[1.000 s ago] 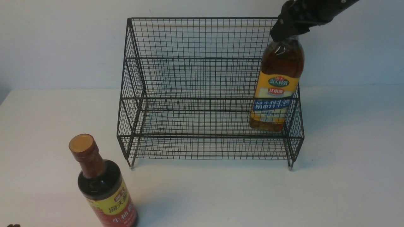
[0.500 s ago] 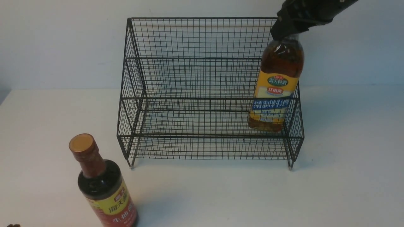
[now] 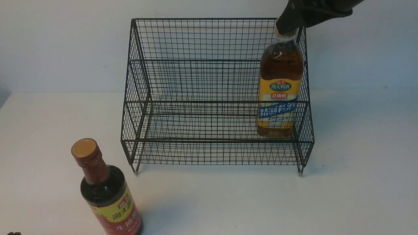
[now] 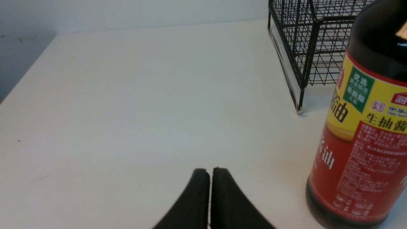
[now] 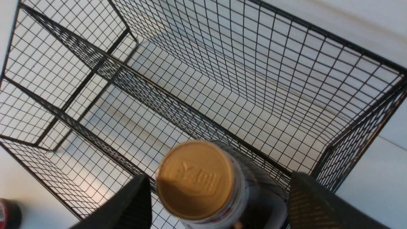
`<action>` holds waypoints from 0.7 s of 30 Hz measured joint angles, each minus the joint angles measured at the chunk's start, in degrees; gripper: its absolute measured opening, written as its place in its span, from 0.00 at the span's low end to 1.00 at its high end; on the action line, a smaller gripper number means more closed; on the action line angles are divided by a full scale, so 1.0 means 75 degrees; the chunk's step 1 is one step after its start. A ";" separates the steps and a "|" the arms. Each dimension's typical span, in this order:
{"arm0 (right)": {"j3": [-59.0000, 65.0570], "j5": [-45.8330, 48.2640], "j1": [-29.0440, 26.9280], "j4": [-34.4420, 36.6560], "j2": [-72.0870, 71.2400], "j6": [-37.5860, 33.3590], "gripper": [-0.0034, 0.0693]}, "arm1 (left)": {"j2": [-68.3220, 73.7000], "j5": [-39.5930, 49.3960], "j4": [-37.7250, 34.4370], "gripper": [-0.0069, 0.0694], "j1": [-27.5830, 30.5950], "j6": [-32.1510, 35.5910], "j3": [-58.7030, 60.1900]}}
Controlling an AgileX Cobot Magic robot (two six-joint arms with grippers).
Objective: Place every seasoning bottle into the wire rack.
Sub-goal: Use the right arm to put the condiment bottle back on the shelf, then use the left arm to grab the condiment bottle closest to it
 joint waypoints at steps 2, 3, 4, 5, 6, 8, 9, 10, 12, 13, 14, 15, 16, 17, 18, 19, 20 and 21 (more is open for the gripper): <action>-0.0007 0.0000 0.0000 -0.0028 -0.0120 0.0023 0.79 | 0.0000 0.0000 0.0000 0.08 0.0000 0.0000 0.0000; -0.0007 0.0000 0.0000 -0.0045 -0.0190 0.0042 0.80 | 0.0000 0.0000 0.0000 0.08 0.0000 0.0000 0.0000; -0.0007 0.0007 0.0000 -0.0092 -0.0290 0.0114 0.80 | 0.0000 0.0000 0.0000 0.08 0.0000 0.0000 0.0000; -0.0013 0.0007 0.0000 -0.0132 -0.0387 0.0182 0.80 | 0.0000 0.0000 0.0000 0.08 0.0000 0.0000 0.0000; -0.0013 0.0009 0.0000 -0.0205 -0.0490 0.0285 0.80 | 0.0000 0.0000 0.0000 0.08 0.0000 0.0000 0.0000; -0.0013 0.0026 0.0000 -0.0362 -0.0700 0.0533 0.81 | 0.0000 0.0000 0.0000 0.08 0.0000 0.0000 0.0000; -0.0013 0.0035 0.0000 -0.0417 -0.0825 0.0707 0.81 | 0.0000 0.0000 0.0000 0.08 0.0000 0.0000 0.0000; -0.0013 0.0041 0.0000 -0.0556 -0.1045 0.1019 0.81 | 0.0000 0.0000 0.0000 0.08 0.0000 0.0000 0.0000; -0.0013 0.0058 0.0000 -0.0727 -0.1535 0.1642 0.81 | 0.0000 0.0000 0.0000 0.08 0.0000 0.0000 0.0000; -0.0013 0.0064 0.0000 -0.0800 -0.1736 0.1836 0.81 | 0.0000 0.0000 0.0000 0.08 0.0000 0.0000 0.0000; -0.0023 0.0074 0.0000 -0.0842 -0.2053 0.2048 0.80 | 0.0000 0.0000 0.0000 0.08 0.0000 0.0000 0.0000; -0.0029 0.0081 0.0000 -0.0872 -0.2276 0.2146 0.80 | 0.0000 0.0000 0.0000 0.08 0.0000 0.0000 0.0000; -0.0037 0.0083 0.0000 -0.0871 -0.2389 0.2185 0.79 | 0.0000 0.0000 0.0000 0.08 0.0000 0.0000 0.0000; -0.0045 0.0089 0.0000 -0.0897 -0.2735 0.2244 0.78 | 0.0000 0.0000 0.0000 0.08 0.0000 0.0000 0.0000; -0.0045 0.0097 0.0000 -0.0896 -0.3036 0.2280 0.76 | 0.0000 0.0000 0.0000 0.08 0.0000 0.0000 0.0000; -0.0017 0.0097 0.0000 -0.0905 -0.3414 0.2305 0.73 | 0.0000 0.0000 0.0000 0.08 0.0000 0.0000 0.0000; 0.0054 0.0088 0.0000 -0.0911 -0.3690 0.2304 0.70 | 0.0000 0.0000 0.0000 0.08 0.0000 0.0000 0.0000; 0.0171 0.0088 0.0000 -0.0911 -0.4059 0.2322 0.68 | 0.0000 0.0000 0.0000 0.08 0.0000 0.0000 0.0000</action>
